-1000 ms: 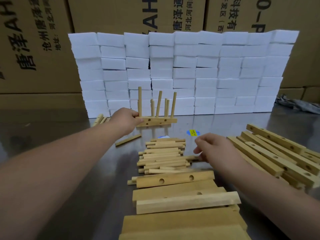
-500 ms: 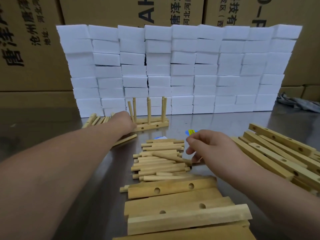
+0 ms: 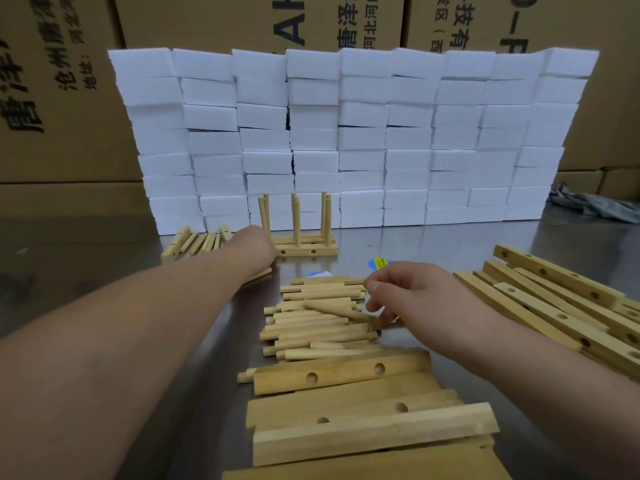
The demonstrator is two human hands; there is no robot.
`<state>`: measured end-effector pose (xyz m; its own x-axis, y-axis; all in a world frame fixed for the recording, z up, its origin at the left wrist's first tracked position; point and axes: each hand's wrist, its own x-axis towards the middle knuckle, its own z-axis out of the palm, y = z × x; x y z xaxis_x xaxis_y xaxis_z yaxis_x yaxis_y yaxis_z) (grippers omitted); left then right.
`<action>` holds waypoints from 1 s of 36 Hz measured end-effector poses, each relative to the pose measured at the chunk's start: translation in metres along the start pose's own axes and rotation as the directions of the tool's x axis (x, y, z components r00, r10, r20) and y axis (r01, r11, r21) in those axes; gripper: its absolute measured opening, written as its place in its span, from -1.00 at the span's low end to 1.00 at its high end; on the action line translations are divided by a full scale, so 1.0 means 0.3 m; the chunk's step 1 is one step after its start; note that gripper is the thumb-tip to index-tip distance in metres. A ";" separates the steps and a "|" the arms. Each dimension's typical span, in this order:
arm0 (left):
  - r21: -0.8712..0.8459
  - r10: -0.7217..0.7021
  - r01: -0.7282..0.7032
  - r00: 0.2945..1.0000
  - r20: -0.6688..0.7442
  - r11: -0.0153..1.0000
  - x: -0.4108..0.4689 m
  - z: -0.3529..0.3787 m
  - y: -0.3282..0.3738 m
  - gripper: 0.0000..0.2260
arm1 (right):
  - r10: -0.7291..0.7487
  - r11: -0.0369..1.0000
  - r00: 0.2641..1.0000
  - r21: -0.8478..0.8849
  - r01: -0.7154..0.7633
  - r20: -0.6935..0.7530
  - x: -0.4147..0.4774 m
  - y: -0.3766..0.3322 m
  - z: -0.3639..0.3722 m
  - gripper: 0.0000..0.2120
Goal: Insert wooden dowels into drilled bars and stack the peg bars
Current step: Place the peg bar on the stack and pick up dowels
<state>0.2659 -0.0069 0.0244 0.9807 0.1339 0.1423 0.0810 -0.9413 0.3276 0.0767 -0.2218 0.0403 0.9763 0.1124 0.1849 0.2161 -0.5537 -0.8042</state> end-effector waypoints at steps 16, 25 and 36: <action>-0.259 0.377 -0.347 0.923 0.073 0.901 -0.265 -0.112 0.077 -0.80 | 0.090 0.985 0.979 -0.164 -0.060 0.182 -0.021 -0.025 0.005 -0.89; -0.198 0.406 -0.364 0.879 0.249 0.910 -0.464 -0.087 0.077 -0.77 | 0.093 0.987 0.974 -0.150 -0.063 0.205 -0.034 -0.052 -0.002 -0.77; -0.187 0.393 -0.360 0.899 0.191 0.914 -0.518 -0.086 0.062 -0.88 | 0.037 0.881 0.900 -0.439 0.176 0.435 -0.058 -0.098 -0.022 -0.83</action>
<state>0.1103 -0.0372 0.0324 0.9478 -0.3090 0.0787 -0.3125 -0.8506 0.4229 0.0532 -0.2128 0.0645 0.8916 0.4395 -0.1088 0.3570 -0.8302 -0.4281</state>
